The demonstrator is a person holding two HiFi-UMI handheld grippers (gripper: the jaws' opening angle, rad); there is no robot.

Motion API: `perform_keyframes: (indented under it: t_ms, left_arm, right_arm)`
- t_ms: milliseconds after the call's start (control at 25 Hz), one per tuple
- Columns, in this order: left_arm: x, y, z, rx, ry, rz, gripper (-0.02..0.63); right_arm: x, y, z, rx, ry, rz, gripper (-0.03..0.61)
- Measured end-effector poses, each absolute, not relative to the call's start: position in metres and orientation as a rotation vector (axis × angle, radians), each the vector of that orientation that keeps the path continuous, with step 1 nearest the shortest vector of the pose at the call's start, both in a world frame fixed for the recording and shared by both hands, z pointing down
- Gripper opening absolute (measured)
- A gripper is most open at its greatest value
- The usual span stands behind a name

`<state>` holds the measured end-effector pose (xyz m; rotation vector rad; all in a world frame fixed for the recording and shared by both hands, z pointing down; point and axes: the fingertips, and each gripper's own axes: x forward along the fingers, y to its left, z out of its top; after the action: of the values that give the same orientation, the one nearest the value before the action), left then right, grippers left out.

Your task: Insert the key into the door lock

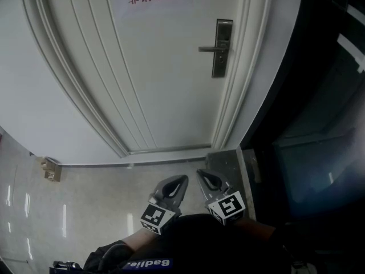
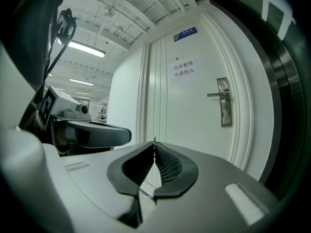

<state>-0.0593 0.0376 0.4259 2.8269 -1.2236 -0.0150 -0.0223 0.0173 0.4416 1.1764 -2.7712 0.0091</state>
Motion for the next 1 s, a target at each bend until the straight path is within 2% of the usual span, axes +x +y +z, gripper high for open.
perform_keyframes:
  t_ms: [1000]
  left_arm:
    - [-0.019,0.021,0.422,2.8,-1.272,0.01,0.015]
  right_arm:
    - [0.047,-0.021,0.416,1.273,-2.778,-0.058,0.012]
